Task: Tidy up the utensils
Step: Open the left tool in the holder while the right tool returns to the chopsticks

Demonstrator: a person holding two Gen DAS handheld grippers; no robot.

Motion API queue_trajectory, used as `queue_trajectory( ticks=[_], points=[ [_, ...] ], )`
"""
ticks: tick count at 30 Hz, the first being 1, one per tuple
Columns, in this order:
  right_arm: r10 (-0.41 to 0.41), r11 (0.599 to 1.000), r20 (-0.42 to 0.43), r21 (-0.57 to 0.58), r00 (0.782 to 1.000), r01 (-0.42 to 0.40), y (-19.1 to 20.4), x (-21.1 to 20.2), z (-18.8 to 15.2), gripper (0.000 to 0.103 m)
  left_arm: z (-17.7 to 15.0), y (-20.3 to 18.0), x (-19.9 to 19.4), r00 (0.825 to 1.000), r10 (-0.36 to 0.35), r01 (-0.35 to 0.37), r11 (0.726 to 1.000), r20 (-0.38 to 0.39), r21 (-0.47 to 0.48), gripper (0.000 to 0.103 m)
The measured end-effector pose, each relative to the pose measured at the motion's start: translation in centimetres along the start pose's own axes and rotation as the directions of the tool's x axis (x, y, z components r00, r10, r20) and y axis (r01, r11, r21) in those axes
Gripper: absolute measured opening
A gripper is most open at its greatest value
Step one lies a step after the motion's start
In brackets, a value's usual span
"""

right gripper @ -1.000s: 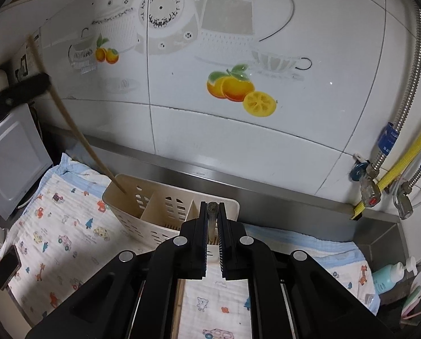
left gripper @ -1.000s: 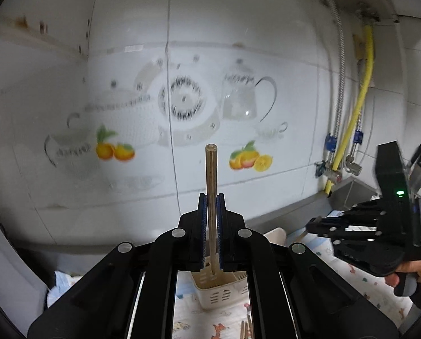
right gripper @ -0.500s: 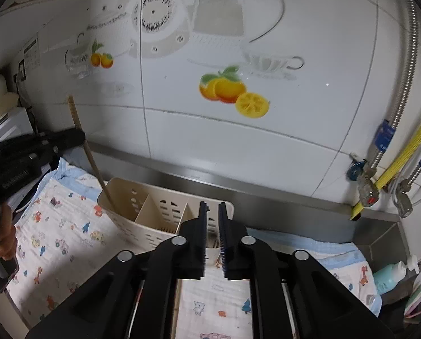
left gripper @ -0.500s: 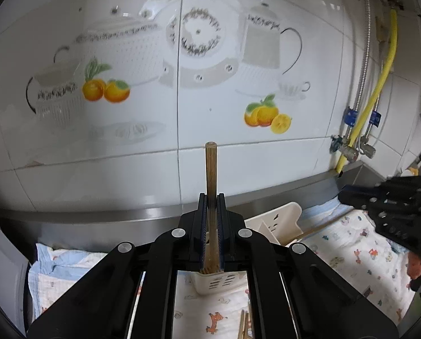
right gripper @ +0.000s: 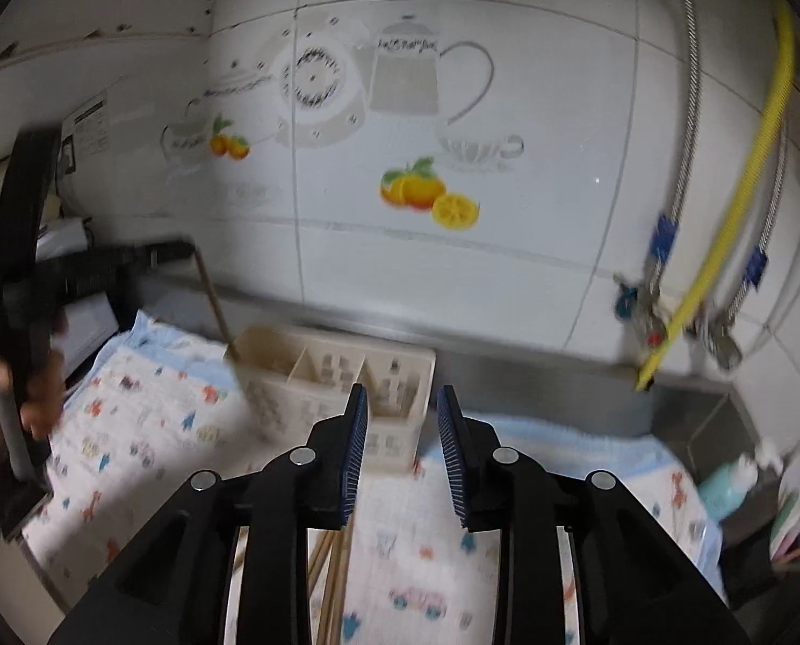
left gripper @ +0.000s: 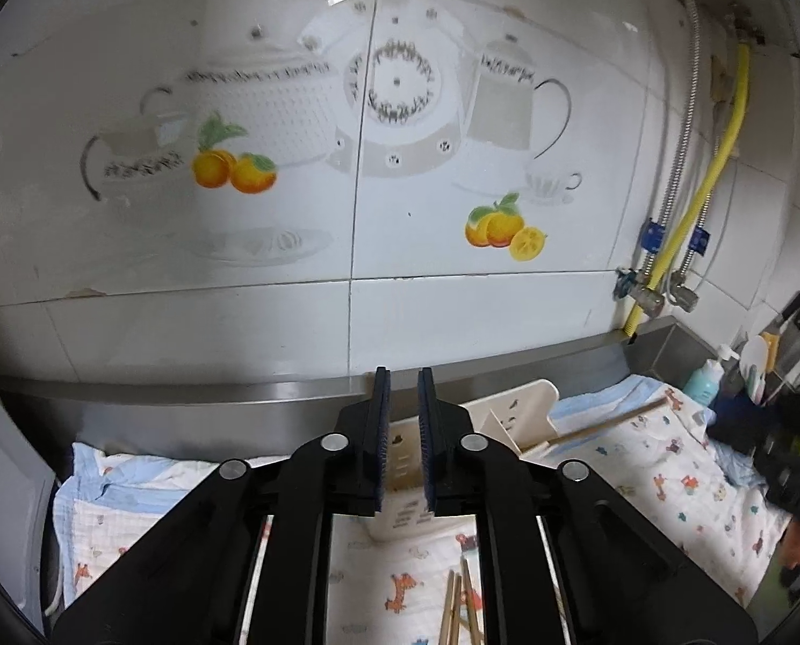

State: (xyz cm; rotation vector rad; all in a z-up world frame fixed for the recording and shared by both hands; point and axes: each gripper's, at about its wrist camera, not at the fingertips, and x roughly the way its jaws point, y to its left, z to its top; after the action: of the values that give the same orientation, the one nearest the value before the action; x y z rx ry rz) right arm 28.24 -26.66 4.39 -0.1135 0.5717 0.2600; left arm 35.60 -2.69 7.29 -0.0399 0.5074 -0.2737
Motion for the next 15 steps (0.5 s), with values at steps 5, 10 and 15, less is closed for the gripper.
queue_trajectory(
  ticks=[5, 10, 15],
  points=[
    [0.016, 1.0, -0.081, 0.011, 0.997, -0.015, 1.3, -0.2, -7.5, 0.027, -2.7, 0.2, -3.6, 1.0, -0.003, 0.003, 1.0, 0.003, 0.004, 0.016],
    [0.035, 0.999, -0.17, 0.024, 0.985, -0.031, 2.5, 0.8, -14.0, 0.025, -7.6, 1.2, -6.0, 0.999, 0.0, 0.0, 1.0, -0.052, -0.009, 0.016],
    [0.054, 0.998, -0.224, 0.047, 0.973, -0.044, 3.6, 2.6, -18.1, 0.02, -13.3, 1.7, -7.8, 0.994, -0.007, 0.005, 1.0, -0.112, -0.016, 0.016]
  ],
)
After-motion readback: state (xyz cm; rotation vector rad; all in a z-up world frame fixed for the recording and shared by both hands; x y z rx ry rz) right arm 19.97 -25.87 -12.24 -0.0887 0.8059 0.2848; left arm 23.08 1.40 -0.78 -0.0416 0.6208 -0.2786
